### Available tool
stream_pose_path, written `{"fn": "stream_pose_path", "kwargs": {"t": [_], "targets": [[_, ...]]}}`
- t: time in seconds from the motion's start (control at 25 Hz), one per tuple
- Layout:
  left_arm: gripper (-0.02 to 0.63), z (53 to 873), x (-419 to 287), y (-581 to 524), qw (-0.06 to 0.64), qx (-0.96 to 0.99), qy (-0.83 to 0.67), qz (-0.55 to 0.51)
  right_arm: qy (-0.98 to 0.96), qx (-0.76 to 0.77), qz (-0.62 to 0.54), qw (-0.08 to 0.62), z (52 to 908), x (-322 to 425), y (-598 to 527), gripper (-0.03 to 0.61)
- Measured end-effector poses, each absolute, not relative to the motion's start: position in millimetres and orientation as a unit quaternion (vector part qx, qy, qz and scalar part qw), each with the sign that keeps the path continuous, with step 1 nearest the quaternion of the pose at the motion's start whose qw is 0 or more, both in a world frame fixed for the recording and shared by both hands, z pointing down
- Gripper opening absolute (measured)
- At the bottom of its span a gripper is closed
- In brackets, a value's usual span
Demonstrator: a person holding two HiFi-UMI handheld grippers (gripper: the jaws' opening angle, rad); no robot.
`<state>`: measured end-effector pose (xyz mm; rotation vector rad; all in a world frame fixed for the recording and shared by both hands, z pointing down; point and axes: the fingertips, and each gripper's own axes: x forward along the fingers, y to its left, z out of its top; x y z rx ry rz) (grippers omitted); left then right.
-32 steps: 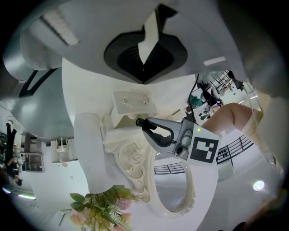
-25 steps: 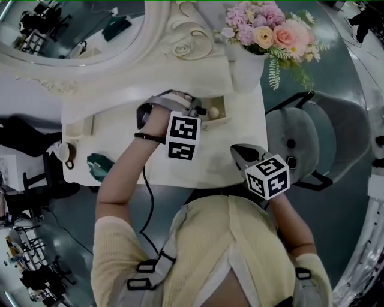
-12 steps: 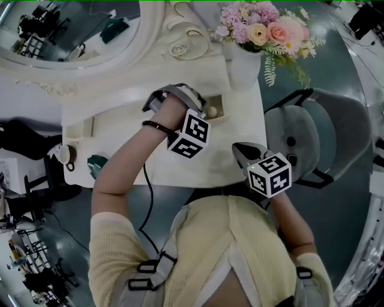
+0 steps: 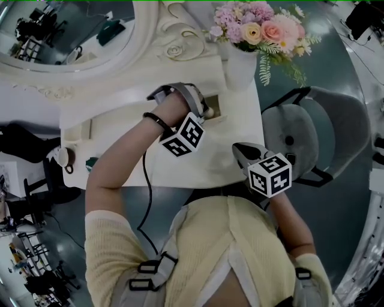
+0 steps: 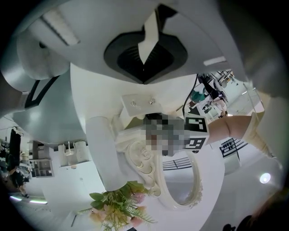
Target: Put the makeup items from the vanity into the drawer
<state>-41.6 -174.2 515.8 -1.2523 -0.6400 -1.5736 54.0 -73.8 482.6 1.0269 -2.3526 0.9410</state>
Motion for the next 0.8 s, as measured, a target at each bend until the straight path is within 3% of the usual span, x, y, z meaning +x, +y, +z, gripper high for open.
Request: {"fn": "stream_pose_path", "kwargs": {"t": [0.28,0.8], "targets": [[0.169,512,-38,-181,0.481,-0.552,-0.235,-0.639,-0.842,0.369,0.337,0.204,484,57,-74,0.002],[0.170,463,-32,-178,0.452,-0.651,-0.129,-0.597,-0.851,0.351,0.328,0.211,481,48,-81,0.002]]}}
